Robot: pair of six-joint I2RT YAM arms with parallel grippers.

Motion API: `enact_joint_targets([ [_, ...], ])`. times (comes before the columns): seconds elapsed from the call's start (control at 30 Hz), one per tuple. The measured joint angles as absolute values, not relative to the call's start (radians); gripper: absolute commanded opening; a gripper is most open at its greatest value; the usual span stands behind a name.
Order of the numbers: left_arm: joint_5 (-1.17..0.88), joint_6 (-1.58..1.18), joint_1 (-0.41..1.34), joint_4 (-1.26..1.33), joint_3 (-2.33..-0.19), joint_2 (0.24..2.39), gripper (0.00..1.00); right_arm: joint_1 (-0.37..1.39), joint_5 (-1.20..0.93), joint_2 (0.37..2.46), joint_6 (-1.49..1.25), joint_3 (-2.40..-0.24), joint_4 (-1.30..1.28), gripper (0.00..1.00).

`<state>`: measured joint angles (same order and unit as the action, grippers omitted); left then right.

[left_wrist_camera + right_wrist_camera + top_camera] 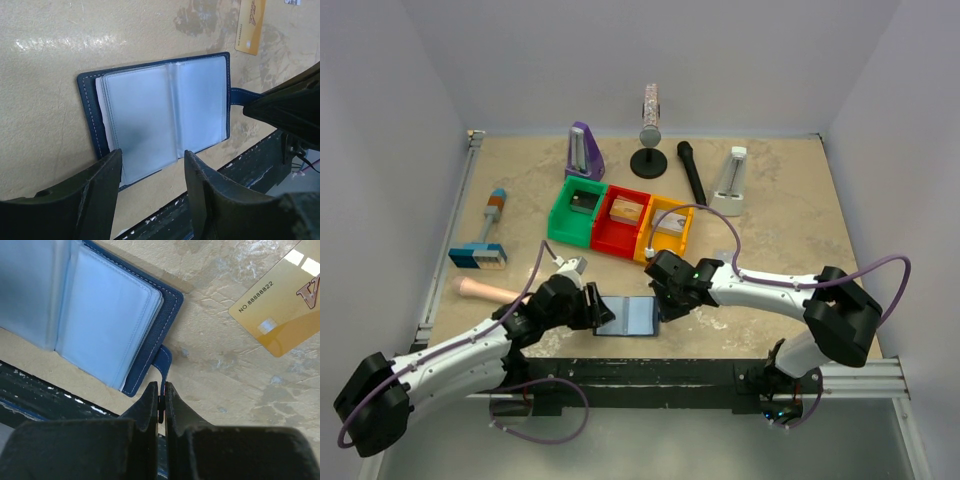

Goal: Take the credit cards out of the card holder
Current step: Remove the credit card from the card holder.

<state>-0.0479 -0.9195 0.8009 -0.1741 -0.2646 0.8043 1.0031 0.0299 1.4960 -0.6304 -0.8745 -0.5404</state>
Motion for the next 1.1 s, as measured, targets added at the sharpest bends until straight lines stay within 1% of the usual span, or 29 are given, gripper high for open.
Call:
enact_joint_targets([
  [0.53, -0.075, -0.920, 0.801, -0.128, -0.265, 0.893, 0.56, 1.003, 0.009, 1.496, -0.636, -0.875, -0.537, 0.00],
  [0.83, -0.064, -0.920, 0.801, -0.147, -0.265, 0.858, 0.56, 1.003, 0.008, 1.496, -0.637, -0.875, -0.537, 0.00],
  [1.1, -0.063, -0.920, 0.801, -0.150, -0.265, 0.873, 0.56, 1.003, 0.008, 1.496, -0.637, -0.875, -0.536, 0.00],
])
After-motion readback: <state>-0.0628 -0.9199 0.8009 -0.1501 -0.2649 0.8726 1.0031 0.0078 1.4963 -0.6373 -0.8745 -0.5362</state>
